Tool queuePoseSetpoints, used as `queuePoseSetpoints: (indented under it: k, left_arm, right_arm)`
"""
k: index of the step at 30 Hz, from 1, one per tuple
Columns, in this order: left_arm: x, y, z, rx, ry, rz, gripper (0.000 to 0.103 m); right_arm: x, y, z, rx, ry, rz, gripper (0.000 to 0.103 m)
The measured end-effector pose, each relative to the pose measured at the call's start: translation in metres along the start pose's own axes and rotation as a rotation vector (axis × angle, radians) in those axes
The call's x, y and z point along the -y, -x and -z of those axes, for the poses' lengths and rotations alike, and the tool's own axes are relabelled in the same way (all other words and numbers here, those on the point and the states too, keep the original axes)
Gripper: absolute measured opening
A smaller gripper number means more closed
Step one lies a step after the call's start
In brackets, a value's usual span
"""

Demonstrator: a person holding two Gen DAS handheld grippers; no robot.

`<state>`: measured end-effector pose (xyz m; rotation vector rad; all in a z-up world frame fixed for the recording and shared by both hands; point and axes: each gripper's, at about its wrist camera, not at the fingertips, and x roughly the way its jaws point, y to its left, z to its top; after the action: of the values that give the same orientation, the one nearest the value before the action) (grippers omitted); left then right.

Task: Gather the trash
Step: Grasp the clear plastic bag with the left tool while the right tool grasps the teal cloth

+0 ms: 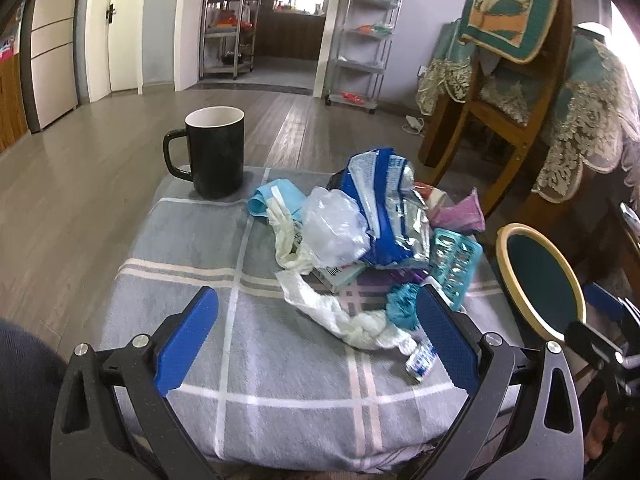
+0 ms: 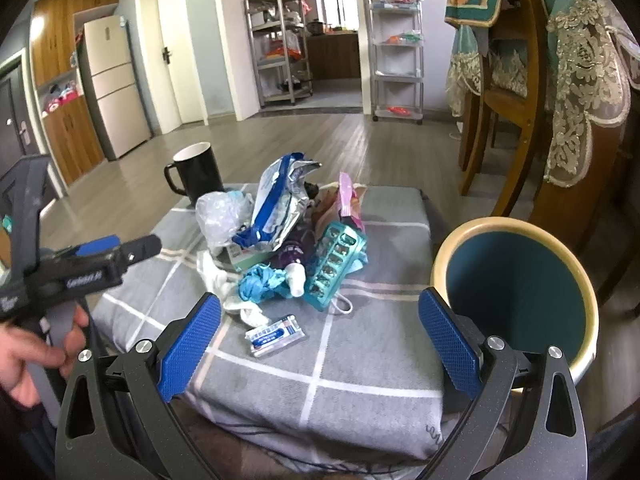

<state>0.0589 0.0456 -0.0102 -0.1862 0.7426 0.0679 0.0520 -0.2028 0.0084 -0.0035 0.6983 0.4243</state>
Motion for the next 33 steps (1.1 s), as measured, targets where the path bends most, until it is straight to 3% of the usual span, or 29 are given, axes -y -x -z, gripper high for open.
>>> queuePoseSetpoints:
  k: [13, 16, 18, 21, 23, 27, 33]
  left_arm:
    - [0.005, -0.078, -0.041, -0.099, -0.059, 0.074, 0.066]
    - [0.004, -0.092, -0.044, -0.111, -0.068, 0.096, 0.055]
    - [0.001, -0.095, -0.045, -0.116, -0.057, 0.124, 0.038]
    - [-0.003, -0.093, -0.045, -0.113, -0.045, 0.164, 0.021]
    - [-0.003, -0.090, -0.045, -0.105, -0.050, 0.185, 0.015]
    - [-0.003, -0.082, -0.048, -0.080, -0.051, 0.207, 0.007]
    - [-0.013, -0.063, -0.051, -0.050, -0.009, 0.233, 0.005]
  right_arm:
    - [0.005, -0.021, -0.011, -0.036, -0.028, -0.001, 0.098]
    - [0.007, -0.025, -0.011, -0.041, -0.039, 0.000, 0.098]
    - [0.007, -0.027, -0.010, -0.046, -0.043, 0.002, 0.098]
    - [0.007, -0.029, -0.009, -0.052, -0.043, 0.007, 0.098]
    - [0.006, -0.030, -0.009, -0.054, -0.044, 0.005, 0.098]
    - [0.002, -0.033, -0.011, -0.056, -0.047, -0.015, 0.098]
    - [-0.020, -0.049, -0.012, -0.078, -0.016, -0.069, 0.093]
